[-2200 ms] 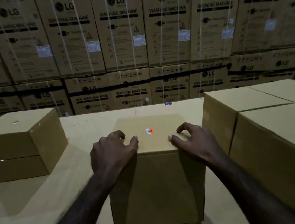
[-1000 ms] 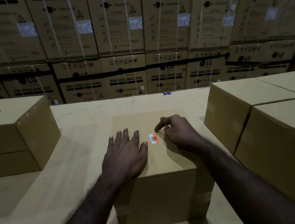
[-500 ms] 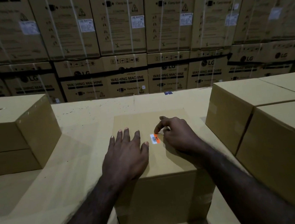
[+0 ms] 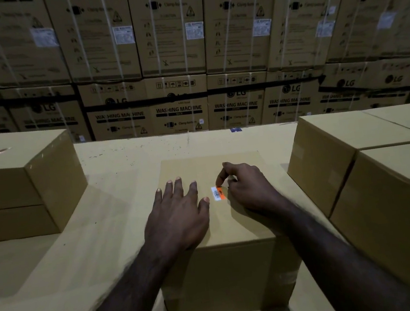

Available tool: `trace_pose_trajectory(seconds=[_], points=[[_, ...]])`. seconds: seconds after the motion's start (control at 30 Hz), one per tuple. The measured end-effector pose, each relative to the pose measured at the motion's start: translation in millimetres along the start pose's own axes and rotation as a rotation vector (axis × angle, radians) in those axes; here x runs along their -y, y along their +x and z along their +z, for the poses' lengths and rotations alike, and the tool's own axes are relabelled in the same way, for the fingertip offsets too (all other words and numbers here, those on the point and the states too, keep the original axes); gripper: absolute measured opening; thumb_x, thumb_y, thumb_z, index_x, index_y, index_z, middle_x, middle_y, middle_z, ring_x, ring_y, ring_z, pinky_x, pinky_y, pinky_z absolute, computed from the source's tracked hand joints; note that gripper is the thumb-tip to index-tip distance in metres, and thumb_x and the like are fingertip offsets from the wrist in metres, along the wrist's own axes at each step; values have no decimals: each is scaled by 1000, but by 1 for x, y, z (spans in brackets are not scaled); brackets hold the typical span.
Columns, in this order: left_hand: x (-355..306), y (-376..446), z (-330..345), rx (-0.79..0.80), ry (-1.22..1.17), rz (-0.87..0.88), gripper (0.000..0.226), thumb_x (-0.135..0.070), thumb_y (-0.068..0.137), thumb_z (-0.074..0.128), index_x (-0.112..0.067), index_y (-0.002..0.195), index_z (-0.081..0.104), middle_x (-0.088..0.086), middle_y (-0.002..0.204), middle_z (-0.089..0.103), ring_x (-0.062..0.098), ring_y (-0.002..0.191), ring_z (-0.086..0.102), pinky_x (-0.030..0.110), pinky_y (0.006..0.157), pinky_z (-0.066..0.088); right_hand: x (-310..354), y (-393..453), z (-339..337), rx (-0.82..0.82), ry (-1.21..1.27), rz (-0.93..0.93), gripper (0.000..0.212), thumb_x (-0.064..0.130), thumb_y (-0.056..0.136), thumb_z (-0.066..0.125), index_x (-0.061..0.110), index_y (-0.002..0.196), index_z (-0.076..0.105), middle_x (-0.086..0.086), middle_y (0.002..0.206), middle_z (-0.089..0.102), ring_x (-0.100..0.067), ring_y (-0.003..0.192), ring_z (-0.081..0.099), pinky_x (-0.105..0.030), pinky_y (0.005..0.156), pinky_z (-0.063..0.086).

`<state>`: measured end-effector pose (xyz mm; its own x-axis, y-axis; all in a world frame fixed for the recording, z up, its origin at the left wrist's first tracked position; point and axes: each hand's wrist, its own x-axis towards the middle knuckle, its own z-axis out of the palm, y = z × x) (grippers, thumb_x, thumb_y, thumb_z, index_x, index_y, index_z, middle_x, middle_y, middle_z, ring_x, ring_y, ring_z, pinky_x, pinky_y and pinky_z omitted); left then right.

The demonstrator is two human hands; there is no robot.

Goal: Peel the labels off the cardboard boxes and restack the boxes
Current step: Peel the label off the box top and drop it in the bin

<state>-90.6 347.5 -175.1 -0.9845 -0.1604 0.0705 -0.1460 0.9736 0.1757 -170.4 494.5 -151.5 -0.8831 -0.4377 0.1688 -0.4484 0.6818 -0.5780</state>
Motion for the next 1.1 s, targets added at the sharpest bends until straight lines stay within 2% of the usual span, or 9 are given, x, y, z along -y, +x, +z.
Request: trace_pose_trajectory(seconds=[0.13,0.27,0.43,0.53,0.6,0.7,0.8,1.1], points=[[1,1,1,-4,0,2,62,-53,100,17,-26,155,8,8,163,1,24,150,-3,44,121,0,-1,1,0,7,9,11,29,0,92,49,16,98,73,-4,134,60,-23,127,51,-45,110,35],[0,0,0,-5,10,3,62,-53,100,16,-25,155,9,8,163,1,25,150,-2,43,120,0,-2,2,0,-2,10,24,23,8,89,55,19,106,67,-2,119,66,-20,112,57,-45,103,42],[0,0,-1,-3,6,6,62,-52,100,16,-25,155,8,8,163,1,25,150,-2,43,120,-1,-2,10,-4,84,89,142,53,6,76,62,27,123,52,-4,126,57,-24,119,48,-45,101,43],[0,-1,-2,0,2,10,62,-52,100,16,-25,155,9,8,163,1,25,150,-2,43,120,-1,-3,18,-15,224,209,226,69,2,77,65,31,135,41,-6,137,46,-21,116,42,-34,85,49],[0,-1,-2,-1,2,10,62,-52,100,16,-24,155,9,8,163,1,25,150,-2,43,121,-1,-1,23,-22,322,200,252,77,0,79,66,31,142,34,-6,145,38,-21,117,40,-29,77,47],[1,-1,-2,-1,7,12,61,-51,100,17,-24,155,9,8,163,2,26,150,-1,44,121,0,1,28,-28,426,175,301,84,0,81,67,30,148,27,-8,152,29,-31,131,35,-35,86,46],[1,-1,-1,-5,5,15,61,-51,100,17,-24,155,10,8,163,2,25,150,-1,45,121,1,3,31,-29,465,158,331,87,2,82,68,31,151,22,-7,156,21,-36,137,28,-41,89,46],[1,0,1,-3,2,14,61,-51,101,17,-25,155,10,8,163,1,25,150,-2,45,121,0,1,38,-24,448,110,332,92,9,81,71,30,153,17,-6,159,14,-37,141,23,-54,104,41]])
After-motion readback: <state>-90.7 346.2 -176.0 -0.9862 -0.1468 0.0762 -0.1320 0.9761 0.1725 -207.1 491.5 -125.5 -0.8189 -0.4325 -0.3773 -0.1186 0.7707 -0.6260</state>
